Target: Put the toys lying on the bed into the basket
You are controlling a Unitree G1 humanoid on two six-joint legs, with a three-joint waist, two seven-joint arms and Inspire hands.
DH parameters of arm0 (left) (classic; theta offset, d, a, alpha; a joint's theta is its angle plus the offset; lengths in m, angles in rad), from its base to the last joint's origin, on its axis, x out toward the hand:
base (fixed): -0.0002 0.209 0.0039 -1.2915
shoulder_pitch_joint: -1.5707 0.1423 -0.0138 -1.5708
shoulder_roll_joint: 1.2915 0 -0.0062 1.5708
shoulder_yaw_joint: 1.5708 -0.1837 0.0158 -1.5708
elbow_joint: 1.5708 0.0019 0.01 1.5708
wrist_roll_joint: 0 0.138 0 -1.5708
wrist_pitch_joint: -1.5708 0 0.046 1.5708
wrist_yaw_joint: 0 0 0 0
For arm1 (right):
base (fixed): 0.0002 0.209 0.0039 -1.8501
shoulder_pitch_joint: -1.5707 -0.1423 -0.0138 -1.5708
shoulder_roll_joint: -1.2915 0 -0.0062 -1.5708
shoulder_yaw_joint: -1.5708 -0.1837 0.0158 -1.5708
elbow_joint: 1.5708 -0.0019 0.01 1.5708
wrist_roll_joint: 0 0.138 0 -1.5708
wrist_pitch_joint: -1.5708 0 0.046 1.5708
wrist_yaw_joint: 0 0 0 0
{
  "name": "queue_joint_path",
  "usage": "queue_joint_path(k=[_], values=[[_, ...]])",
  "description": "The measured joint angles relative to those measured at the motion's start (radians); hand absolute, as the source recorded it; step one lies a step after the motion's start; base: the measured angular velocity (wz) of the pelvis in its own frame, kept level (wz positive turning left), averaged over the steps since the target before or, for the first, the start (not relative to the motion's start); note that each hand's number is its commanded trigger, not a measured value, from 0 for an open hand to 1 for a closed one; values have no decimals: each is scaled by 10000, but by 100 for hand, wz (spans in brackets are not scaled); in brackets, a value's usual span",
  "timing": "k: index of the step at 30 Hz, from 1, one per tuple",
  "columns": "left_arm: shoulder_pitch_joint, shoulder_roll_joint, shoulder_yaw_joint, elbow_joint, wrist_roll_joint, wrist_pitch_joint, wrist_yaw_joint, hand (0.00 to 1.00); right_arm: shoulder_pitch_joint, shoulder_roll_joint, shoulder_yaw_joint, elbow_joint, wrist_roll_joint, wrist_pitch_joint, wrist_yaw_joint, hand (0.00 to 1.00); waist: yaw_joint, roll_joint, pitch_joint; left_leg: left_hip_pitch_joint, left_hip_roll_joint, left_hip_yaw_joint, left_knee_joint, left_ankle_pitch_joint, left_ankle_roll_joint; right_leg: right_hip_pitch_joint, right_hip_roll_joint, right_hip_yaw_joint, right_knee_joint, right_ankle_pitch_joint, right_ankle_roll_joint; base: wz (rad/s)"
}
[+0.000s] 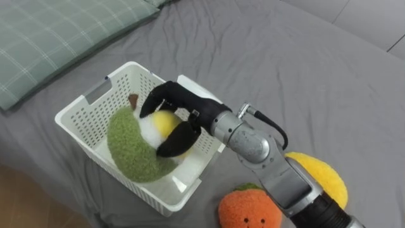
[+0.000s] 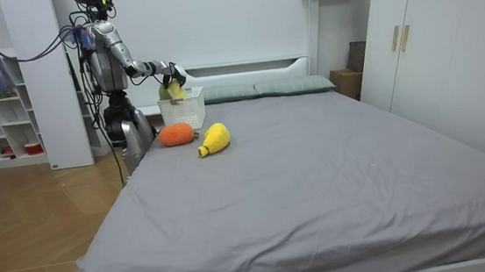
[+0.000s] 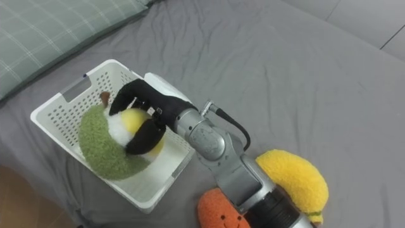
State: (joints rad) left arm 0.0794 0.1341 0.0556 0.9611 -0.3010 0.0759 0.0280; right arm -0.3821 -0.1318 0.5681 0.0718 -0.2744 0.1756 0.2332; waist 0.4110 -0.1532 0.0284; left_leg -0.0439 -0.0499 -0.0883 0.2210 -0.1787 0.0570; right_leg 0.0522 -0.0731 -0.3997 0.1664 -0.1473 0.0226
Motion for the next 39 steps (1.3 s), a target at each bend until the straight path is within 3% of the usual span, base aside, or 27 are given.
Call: queue_joint_path(k=[8, 14, 16, 24, 29, 33, 39], values=[[9, -4, 10, 10, -1, 58, 0, 0, 9, -18, -42, -4, -366, -2, 21, 0, -252, 79, -40, -19, 0, -1, 2, 4, -1, 9, 2, 9, 9, 0, 0, 0], [8, 6, 8, 167, 1, 53, 0, 0, 9, -264, -194, -67, -358, -23, 3, 0, -542, 111, -71, 83, 9, 33, -11, 4, -1, 93, 19, 142, 8, 0, -1, 0], [16, 8, 17, 235, 116, 54, 0, 0, 32, -309, -547, -65, -204, -33, -1, 0, -674, 160, -38, 150, 10, 29, -12, 1, -1, 174, 20, 132, 3, 1, -1, 0], [43, 44, 32, 235, 107, 35, 31, 0, 166, -308, -1751, -64, 1034, -164, -657, 0, -984, 184, -41, 197, 21, 153, 1, 1, 0, 174, 20, 280, 23, 1, -2, -4], [155, 5, 168, 184, 45, 45, 54, 0, 697, -378, -2420, -61, 1606, -445, -1438, 0, -1320, 352, -125, 261, 30, 317, -16, -12, 29, 191, -2, 408, 25, 4, 2, -7], [247, -6, 269, 181, -7, 49, 103, 0, 1207, -636, -2857, -40, 1592, -444, -1823, 0, -1840, 579, -148, 429, 35, 467, -88, -4, 48, 287, -14, 515, 26, 5, 6, -8], [549, 12, 319, 172, -84, 61, 224, 0, 1438, -1099, -3848, 1170, 1620, -644, -2494, 0, -2292, 617, -187, 654, 93, 794, -192, -4, 47, 328, 12, 753, 56, 6, 3, -14]])
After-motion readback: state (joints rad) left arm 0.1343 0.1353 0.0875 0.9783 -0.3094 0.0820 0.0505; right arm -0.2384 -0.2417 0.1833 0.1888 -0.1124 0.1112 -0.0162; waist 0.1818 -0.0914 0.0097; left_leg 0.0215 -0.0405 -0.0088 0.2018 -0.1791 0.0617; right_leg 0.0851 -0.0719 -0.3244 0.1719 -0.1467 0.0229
